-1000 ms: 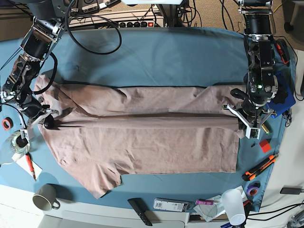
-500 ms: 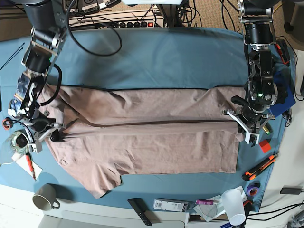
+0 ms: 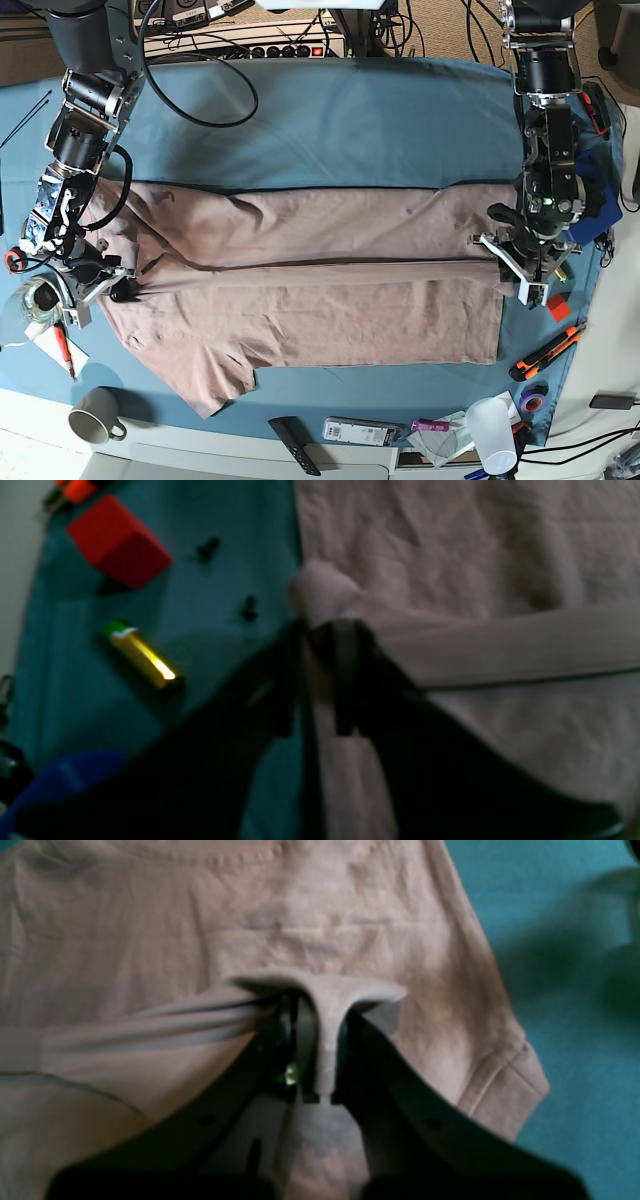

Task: Fold the T-shirt properly
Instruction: 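Fold the held shirt edge over the body with both grippers, release, then raise both grippers away from the folded shirt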

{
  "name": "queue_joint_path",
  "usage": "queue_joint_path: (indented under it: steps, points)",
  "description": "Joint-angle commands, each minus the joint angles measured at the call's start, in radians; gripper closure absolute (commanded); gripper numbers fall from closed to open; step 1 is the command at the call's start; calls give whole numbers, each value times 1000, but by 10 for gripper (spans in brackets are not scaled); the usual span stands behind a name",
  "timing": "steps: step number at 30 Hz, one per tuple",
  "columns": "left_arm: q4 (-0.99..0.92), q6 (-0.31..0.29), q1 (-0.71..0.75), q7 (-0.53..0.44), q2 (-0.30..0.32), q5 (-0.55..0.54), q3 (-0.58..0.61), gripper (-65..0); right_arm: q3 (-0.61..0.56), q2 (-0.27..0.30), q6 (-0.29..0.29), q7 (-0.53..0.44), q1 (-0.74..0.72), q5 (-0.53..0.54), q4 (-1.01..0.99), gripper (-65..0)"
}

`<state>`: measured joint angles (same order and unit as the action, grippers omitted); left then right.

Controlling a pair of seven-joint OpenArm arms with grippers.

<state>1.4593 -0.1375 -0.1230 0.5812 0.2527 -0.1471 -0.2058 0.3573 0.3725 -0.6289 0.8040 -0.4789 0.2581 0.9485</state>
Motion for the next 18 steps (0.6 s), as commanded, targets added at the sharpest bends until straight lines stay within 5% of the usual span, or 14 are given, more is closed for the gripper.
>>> queue_joint_path:
  steps: [1,4,14,18]
  points:
    - [17,5,-29,-29,14,-3,-6,-188,4,24,-19,-26,-31,14,16,-111]
    - [17,5,-45,-20,14,-3,-6,-229,4,26,-33,-7,-31,63,16,-207]
    - [150,5,-137,344,22,-11,-7,-232,31,68,-33,193,-31,359,192,-206]
    - [211,15,-117,379,33,-15,-7,-232,91,77,-33,310,-31,378,296,-206]
